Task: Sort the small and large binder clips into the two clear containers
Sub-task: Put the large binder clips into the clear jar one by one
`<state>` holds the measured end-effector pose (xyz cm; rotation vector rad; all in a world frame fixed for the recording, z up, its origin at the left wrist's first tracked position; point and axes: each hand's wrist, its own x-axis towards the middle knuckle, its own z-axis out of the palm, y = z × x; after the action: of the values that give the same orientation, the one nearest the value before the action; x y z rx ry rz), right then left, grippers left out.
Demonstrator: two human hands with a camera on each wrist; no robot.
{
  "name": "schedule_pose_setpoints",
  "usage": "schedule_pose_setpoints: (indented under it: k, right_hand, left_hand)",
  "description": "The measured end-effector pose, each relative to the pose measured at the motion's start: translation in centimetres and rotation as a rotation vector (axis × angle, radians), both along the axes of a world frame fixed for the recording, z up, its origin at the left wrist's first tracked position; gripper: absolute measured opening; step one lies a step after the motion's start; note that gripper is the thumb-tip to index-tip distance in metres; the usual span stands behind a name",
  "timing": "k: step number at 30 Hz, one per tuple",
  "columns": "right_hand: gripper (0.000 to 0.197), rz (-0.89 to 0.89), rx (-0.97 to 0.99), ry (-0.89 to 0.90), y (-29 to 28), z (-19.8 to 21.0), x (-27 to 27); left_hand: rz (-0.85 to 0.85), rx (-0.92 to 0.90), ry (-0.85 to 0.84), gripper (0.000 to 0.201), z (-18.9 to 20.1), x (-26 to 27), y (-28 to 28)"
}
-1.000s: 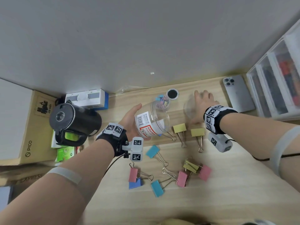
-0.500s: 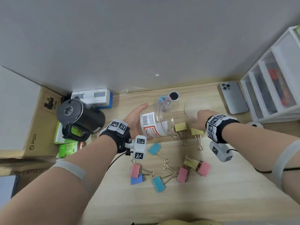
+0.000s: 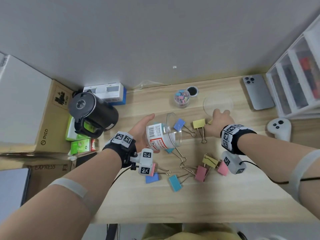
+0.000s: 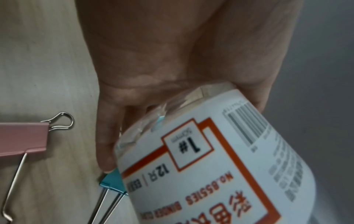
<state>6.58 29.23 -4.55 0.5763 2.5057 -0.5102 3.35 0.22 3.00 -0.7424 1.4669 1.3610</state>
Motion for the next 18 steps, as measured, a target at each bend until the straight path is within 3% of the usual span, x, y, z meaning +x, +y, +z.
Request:
schedule_pose_setpoints:
  k: [4,11,18]
  right_hand:
    - [0.049,-0.018,-0.106,0.053,-1.0,0.9,-1.5]
    - [0.076,0.023,0.032,-0.061,-3.2,-0.5,-1.7]
    - [0.061,0.083,0.053,-0.040,-4.2,-0.2,-1.8]
  left_hand:
    - [0.037,-0.006,0.018,0.076,0.4,0.2,-0.3]
    - [0.117,-0.020,0.025,0.069,0.0,1.2,-2.1]
    - [0.178,-0.039,-0.002,0.080,-0.7,1.7,-3.7]
